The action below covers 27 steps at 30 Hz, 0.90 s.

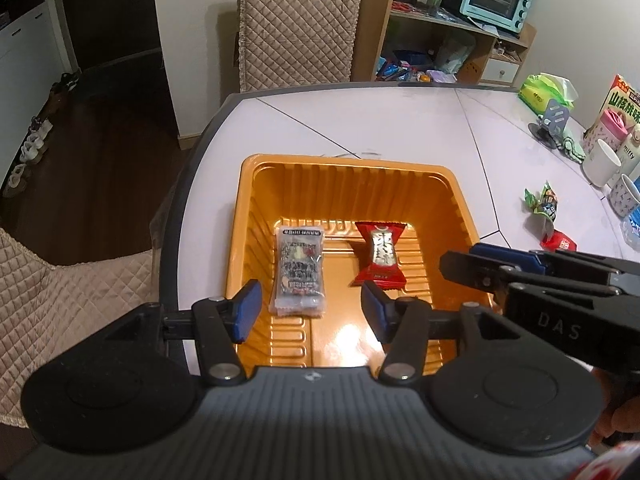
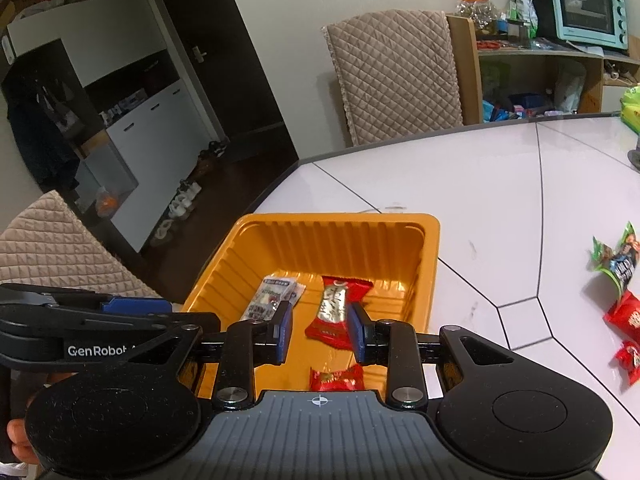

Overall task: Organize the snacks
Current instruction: 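Open both tools to drop the packet and red candy into the tray, then withdraw both tools from the tray toward the remaining snacks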

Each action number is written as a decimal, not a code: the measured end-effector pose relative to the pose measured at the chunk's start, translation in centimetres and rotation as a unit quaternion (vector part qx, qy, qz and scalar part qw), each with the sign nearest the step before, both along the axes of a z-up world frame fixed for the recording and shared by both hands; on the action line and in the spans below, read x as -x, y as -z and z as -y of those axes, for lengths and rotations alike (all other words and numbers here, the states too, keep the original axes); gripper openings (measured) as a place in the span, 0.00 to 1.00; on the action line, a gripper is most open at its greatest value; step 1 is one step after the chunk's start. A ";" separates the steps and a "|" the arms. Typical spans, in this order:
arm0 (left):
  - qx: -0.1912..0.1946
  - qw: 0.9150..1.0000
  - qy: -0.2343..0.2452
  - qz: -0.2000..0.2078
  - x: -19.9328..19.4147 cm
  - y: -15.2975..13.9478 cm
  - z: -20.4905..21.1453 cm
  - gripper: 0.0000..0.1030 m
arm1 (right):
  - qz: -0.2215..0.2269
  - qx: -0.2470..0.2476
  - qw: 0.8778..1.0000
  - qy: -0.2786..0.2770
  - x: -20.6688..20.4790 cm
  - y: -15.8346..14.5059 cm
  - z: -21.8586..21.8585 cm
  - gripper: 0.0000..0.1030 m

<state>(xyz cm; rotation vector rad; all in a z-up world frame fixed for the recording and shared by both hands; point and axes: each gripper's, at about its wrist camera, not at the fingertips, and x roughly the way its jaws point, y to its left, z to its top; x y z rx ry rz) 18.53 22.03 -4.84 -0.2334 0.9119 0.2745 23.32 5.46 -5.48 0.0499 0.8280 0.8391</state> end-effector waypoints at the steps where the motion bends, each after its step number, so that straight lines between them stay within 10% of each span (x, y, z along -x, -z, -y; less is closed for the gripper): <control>1: 0.001 1.000 -0.001 0.000 0.1 -0.1 0.2 0.50 | -0.002 -0.002 1.000 0.001 0.2 -0.1 0.3 0.30; 16: 0.014 1.000 -0.019 0.006 3.6 -2.4 5.2 0.51 | -0.010 -0.029 1.000 0.002 3.1 -2.0 7.2 0.32; 20: 0.017 1.000 -0.018 0.010 4.4 -3.1 7.4 0.53 | -0.011 -0.039 0.999 0.010 3.8 -2.5 9.7 0.52; 27: 0.025 1.000 -0.008 0.014 5.0 -3.7 11.6 0.54 | -0.016 -0.047 0.999 0.023 4.5 -2.8 14.1 0.57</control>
